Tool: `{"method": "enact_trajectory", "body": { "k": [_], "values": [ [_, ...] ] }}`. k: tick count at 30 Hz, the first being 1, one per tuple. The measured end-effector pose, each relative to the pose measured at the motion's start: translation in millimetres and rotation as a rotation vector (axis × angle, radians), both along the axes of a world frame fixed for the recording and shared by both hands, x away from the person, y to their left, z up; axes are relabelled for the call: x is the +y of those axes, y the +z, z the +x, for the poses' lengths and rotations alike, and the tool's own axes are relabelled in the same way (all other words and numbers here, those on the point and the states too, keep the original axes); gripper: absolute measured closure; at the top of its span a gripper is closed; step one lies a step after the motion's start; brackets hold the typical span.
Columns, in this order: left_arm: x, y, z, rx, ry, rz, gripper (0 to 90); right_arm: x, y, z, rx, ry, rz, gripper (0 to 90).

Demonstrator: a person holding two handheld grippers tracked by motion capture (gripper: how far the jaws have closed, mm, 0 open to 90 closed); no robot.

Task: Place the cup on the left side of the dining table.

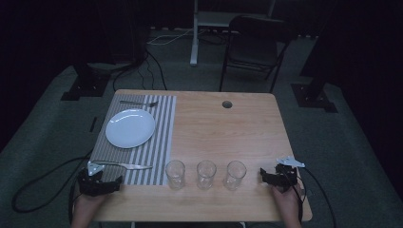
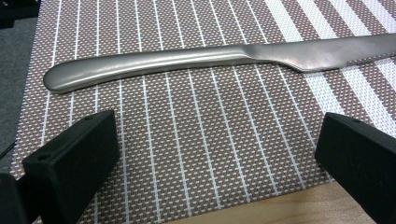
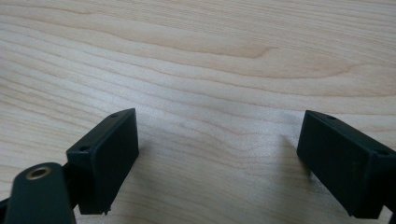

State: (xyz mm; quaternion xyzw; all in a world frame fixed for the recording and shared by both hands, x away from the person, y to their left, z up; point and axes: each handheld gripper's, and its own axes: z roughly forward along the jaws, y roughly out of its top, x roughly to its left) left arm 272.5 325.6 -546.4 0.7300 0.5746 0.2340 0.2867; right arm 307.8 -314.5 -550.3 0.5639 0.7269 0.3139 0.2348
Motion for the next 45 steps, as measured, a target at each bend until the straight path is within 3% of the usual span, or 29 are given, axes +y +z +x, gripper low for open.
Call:
{"method": "enact_trajectory", "body": {
  "k": [14,19,25,35,45],
  "values": [
    [1.3,1.3,0.1,0.012,-0.018,0.004,0.3,0.0,0.0,0.0,0.0,-0.001,0.0,12.2],
    [2.6,2.4,-3.6,0.021,-0.046,0.0,0.3,0.0,0.0,-0.1,0.0,-0.001,0.0,12.2],
    [4.3,4.8,-8.9,0.003,-0.068,-0.013,0.4,0.0,0.0,0.0,0.0,0.0,0.0,12.2],
    [-2.6,6.7,-10.3,0.004,-0.13,-0.03,1.5,0.0,0.0,0.0,0.0,0.0,0.0,12.2],
    [-20.9,11.2,-9.6,0.004,-0.21,-0.032,1.5,0.1,0.0,-0.1,0.0,-0.001,0.0,12.3]
  ]
}}
